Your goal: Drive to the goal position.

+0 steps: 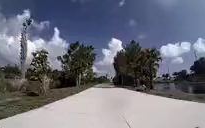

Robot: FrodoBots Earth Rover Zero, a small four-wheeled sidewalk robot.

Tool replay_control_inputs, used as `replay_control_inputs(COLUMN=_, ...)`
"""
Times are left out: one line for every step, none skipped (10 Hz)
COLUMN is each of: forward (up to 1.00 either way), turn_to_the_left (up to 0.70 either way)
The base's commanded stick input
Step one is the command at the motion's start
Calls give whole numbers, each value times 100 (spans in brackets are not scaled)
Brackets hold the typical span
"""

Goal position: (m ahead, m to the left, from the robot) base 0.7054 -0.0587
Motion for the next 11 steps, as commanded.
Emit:
replay_control_inputs(forward=85, turn_to_the_left=0)
replay_control_inputs(forward=85, turn_to_the_left=0)
replay_control_inputs(forward=85, turn_to_the_left=0)
replay_control_inputs(forward=85, turn_to_the_left=0)
replay_control_inputs(forward=85, turn_to_the_left=0)
replay_control_inputs(forward=85, turn_to_the_left=0)
replay_control_inputs(forward=85, turn_to_the_left=0)
replay_control_inputs(forward=85, turn_to_the_left=0)
replay_control_inputs(forward=85, turn_to_the_left=0)
replay_control_inputs(forward=85, turn_to_the_left=0)
replay_control_inputs(forward=85, turn_to_the_left=0)
